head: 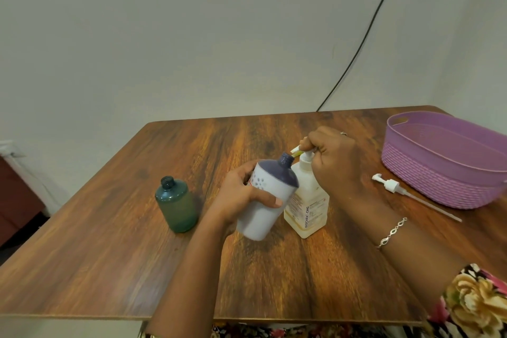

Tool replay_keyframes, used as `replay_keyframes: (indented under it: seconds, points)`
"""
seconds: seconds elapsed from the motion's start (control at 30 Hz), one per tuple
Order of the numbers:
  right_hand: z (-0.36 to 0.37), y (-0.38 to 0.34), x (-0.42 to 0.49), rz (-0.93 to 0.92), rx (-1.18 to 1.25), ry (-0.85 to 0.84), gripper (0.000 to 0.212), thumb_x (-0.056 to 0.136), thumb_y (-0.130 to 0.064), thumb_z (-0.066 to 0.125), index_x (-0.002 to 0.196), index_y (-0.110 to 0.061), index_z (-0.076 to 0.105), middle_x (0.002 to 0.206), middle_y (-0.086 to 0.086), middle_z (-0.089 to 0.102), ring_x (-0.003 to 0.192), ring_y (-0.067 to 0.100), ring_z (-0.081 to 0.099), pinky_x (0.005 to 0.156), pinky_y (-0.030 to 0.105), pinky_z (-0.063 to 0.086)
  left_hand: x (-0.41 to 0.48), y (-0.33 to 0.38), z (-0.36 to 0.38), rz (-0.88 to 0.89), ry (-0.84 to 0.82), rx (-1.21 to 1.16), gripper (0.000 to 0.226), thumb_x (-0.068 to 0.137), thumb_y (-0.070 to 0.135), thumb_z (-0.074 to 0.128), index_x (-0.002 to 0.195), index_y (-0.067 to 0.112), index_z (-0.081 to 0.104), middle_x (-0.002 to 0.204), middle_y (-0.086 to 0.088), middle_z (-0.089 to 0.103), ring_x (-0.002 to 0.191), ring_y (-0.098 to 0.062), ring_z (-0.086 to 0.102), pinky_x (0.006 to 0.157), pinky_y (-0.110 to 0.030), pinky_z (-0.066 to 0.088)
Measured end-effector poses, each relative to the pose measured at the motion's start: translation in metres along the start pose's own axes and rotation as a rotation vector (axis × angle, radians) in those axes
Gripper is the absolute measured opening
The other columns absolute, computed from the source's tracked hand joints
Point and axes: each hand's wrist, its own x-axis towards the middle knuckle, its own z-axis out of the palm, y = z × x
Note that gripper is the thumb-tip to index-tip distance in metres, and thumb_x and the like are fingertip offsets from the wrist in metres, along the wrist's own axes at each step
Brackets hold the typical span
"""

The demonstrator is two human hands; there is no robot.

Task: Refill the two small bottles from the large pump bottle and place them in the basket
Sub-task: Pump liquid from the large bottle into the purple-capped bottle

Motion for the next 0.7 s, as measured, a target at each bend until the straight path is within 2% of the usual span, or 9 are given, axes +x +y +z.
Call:
replay_keyframes:
  seconds: [0.2,0.3,0.4,0.53,0.67,0.7]
  points:
    - [-0.005,-0.001,0.01,0.067,0.111,0.007,0.026,0.076,-0.004,0.042,0.066,0.002,0.065,0.067,0.013,0.064,0.064,0.026,0.06,0.058,0.042,0.052,-0.003,0.002,0.0,0.012,-0.01,0.033,0.065,0.049,0.014,0.072,0.112,0.016,0.06,0.11,-0.011,0.064,0.098,-0.03,0.061,0.078,-0.044,0.053]
    - [-0.004,-0.002,0.009,0.051,0.102,0.019,0.028,0.078,-0.007,0.041,0.066,0.002,0.064,0.066,0.012,0.063,0.062,0.023,0.058,0.057,0.037,0.051,-0.003,0.0,0.001,0.007,-0.014,0.047,0.067,0.049,0.015,0.071,0.115,0.015,0.058,0.112,-0.011,0.063,0.1,-0.03,0.061,0.08,-0.046,0.052]
    - [0.001,-0.003,0.002,0.005,0.005,0.012,0.025,0.076,0.001,0.042,0.063,0.002,0.064,0.063,0.013,0.061,0.058,0.026,0.056,0.051,0.034,0.047,-0.002,0.0,0.0,0.009,-0.008,0.027,0.066,0.049,0.014,0.071,0.114,0.016,0.059,0.111,-0.011,0.063,0.099,-0.029,0.061,0.079,-0.044,0.053]
    - [0.0,-0.002,-0.001,0.032,0.031,0.001,0.023,0.073,0.006,0.044,0.064,0.003,0.065,0.064,0.014,0.062,0.061,0.028,0.057,0.054,0.039,0.049,-0.002,0.0,0.0,0.008,-0.014,0.035,0.064,0.05,0.016,0.071,0.112,0.019,0.058,0.111,-0.009,0.063,0.099,-0.028,0.061,0.079,-0.043,0.053]
    - [-0.006,-0.003,0.008,0.043,0.1,0.007,0.035,0.077,-0.014,0.035,0.067,0.002,0.065,0.069,0.013,0.064,0.066,0.028,0.06,0.062,0.042,0.05,-0.002,0.002,0.001,0.019,-0.01,0.04,0.063,0.049,0.016,0.073,0.11,0.02,0.06,0.108,-0.008,0.064,0.097,-0.028,0.061,0.078,-0.043,0.053]
    - [-0.007,-0.002,0.01,0.058,0.119,0.01,0.034,0.076,-0.013,0.037,0.067,0.002,0.065,0.069,0.013,0.064,0.066,0.027,0.06,0.062,0.042,0.05,-0.002,0.002,0.002,0.016,-0.011,0.04,0.064,0.047,0.018,0.074,0.109,0.021,0.061,0.107,-0.007,0.064,0.096,-0.027,0.062,0.077,-0.042,0.054]
